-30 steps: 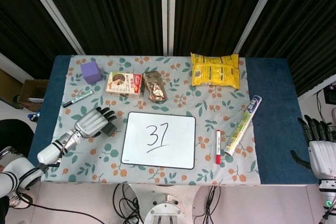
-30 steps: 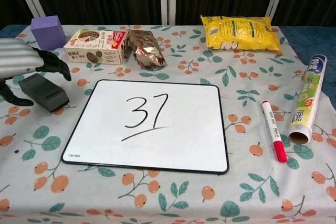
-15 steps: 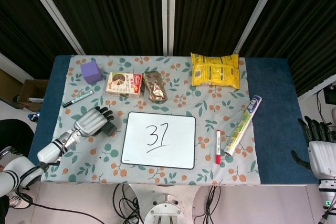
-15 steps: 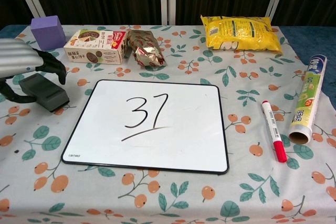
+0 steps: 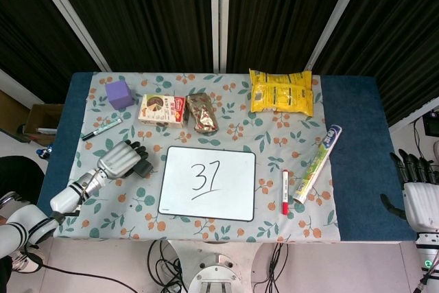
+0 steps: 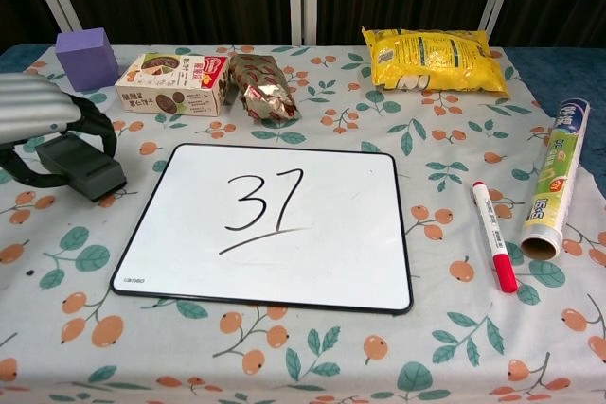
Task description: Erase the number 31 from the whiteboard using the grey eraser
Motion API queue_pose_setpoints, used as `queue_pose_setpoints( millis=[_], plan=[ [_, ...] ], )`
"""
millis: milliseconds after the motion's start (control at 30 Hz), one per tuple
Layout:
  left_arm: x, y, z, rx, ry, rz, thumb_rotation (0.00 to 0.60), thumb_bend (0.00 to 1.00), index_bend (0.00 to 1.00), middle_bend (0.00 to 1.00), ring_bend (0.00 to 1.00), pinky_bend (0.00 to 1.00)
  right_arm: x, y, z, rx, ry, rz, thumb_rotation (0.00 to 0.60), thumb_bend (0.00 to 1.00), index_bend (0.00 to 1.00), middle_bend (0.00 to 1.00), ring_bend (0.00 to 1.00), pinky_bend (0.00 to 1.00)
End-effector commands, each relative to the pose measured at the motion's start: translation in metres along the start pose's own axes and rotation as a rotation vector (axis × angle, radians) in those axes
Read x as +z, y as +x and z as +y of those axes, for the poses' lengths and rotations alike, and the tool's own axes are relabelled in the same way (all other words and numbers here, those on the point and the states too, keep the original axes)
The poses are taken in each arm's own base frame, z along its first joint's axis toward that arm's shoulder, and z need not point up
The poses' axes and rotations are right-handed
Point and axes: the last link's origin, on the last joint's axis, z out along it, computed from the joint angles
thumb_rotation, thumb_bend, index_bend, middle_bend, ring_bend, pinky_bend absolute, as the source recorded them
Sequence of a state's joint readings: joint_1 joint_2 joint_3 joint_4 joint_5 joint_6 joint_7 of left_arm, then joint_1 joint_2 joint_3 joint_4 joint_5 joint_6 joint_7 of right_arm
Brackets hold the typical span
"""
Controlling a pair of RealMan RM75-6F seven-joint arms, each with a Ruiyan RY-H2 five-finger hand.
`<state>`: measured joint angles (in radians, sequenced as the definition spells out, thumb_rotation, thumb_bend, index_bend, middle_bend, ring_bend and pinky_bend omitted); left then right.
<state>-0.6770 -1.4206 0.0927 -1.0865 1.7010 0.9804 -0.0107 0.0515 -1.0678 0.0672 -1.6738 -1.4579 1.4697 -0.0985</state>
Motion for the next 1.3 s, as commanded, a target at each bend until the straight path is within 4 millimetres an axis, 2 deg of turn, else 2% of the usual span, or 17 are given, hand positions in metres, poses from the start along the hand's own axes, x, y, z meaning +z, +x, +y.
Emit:
queue_pose_setpoints(
  millis=[33, 300, 500, 767, 900, 1067, 1200, 1300],
  plan=[
    [0.000, -0.001, 0.000, -0.001, 0.001, -0.002, 0.600, 0.30, 0.42, 0.36, 0.30, 0.45, 0.000, -0.001, 0.000, 0.000, 0.000, -0.004, 0.600, 0.19, 0.00, 0.00, 0.00, 0.00],
    [-0.001, -0.003, -0.001, -0.017, 0.007, 0.011, 0.600, 0.31, 0.51, 0.44, 0.36, 0.49, 0.001, -0.003, 0.001, -0.002, -0.003, -0.004, 0.600, 0.19, 0.00, 0.00, 0.00, 0.00],
    [-0.002, -0.002, -0.001, -0.064, 0.013, 0.039, 0.600, 0.33, 0.54, 0.47, 0.39, 0.51, 0.001, -0.002, 0.000, -0.001, 0.000, 0.000, 0.600, 0.19, 0.00, 0.00, 0.00, 0.00],
    [-0.006, 0.010, -0.006, -0.120, 0.024, 0.112, 0.600, 0.35, 0.59, 0.52, 0.43, 0.55, 0.000, -0.002, -0.001, 0.001, 0.005, 0.007, 0.600, 0.19, 0.00, 0.00, 0.00, 0.00],
    [-0.010, 0.023, -0.002, -0.126, 0.010, 0.148, 0.600, 0.35, 0.59, 0.53, 0.43, 0.55, 0.001, -0.002, -0.002, 0.005, 0.011, 0.012, 0.600, 0.20, 0.00, 0.00, 0.00, 0.00],
    [-0.015, 0.042, 0.021, -0.100, -0.053, 0.191, 0.600, 0.36, 0.60, 0.53, 0.44, 0.56, 0.002, -0.002, -0.003, 0.012, 0.018, 0.010, 0.600, 0.20, 0.00, 0.00, 0.00, 0.00],
    [-0.013, 0.058, 0.051, -0.002, -0.120, 0.220, 0.600, 0.36, 0.61, 0.54, 0.45, 0.56, 0.003, -0.004, -0.004, 0.018, 0.028, 0.006, 0.600, 0.20, 0.00, 0.00, 0.00, 0.00],
    [-0.010, 0.067, 0.075, 0.006, -0.164, 0.221, 0.600, 0.36, 0.61, 0.55, 0.45, 0.56, 0.002, -0.005, -0.003, 0.020, 0.028, 0.005, 0.600, 0.19, 0.00, 0.00, 0.00, 0.00]
  ],
)
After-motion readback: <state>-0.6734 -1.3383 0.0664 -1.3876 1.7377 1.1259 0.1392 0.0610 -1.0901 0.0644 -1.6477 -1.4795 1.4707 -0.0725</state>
